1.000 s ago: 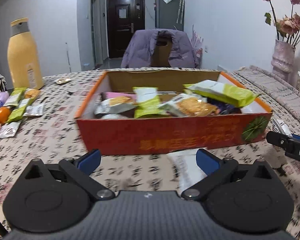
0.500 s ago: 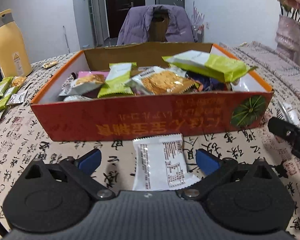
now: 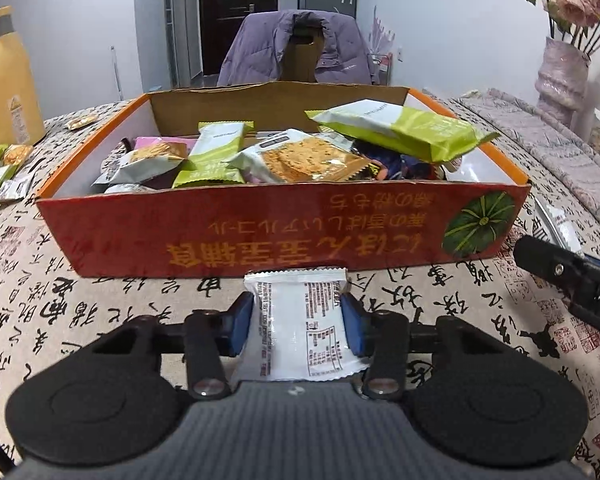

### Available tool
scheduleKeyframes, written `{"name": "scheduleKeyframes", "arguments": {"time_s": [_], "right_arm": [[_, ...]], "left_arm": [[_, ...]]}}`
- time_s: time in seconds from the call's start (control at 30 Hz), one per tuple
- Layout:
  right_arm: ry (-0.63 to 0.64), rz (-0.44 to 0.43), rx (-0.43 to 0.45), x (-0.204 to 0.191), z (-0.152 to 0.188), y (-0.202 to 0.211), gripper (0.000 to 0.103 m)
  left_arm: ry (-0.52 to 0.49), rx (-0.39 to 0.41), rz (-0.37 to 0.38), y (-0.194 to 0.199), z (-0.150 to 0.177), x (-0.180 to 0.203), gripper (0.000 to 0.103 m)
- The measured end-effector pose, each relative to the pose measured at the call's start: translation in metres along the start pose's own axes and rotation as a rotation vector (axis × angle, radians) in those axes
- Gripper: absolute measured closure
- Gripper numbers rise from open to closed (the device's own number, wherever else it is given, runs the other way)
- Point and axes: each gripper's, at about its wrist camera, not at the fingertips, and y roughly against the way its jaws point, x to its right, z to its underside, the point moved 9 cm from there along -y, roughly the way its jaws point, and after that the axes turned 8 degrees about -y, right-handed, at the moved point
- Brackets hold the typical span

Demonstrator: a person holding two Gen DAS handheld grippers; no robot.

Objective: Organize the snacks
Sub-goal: 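Grasp another white packet with the left gripper while the right holds its packet, then carry both white packets into the cardboard box and open both grippers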

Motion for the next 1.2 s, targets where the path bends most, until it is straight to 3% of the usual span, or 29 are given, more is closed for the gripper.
{"name": "scheduleKeyframes", "arguments": {"time_s": [0.2,0.5,0.8,1.2], "right_arm": [[0.013,-0.014,0.006,-0.003,0.001,0.001,0.052],[0.11,-0.074,0.077,-0.029,-0.001,0.021,0.052],[0.197,-0.099,0.148,-0.078,-0.034,0.04,0.052],[0.234,-0.089,0.128,-0.13,-0.078,-0.01,0.052]], "left_arm": [[0.01,0.026,0.01,0.011,0.0,-0.004,0.06],[0.0,0.15,0.034,0.059,-0.01,-0.021,0.06],[0.035,0.273,0.01,0.087,-0.057,-0.061,0.06],[0.065,0.319,-0.028,0.07,-0.113,-0.102,0.06]]}}
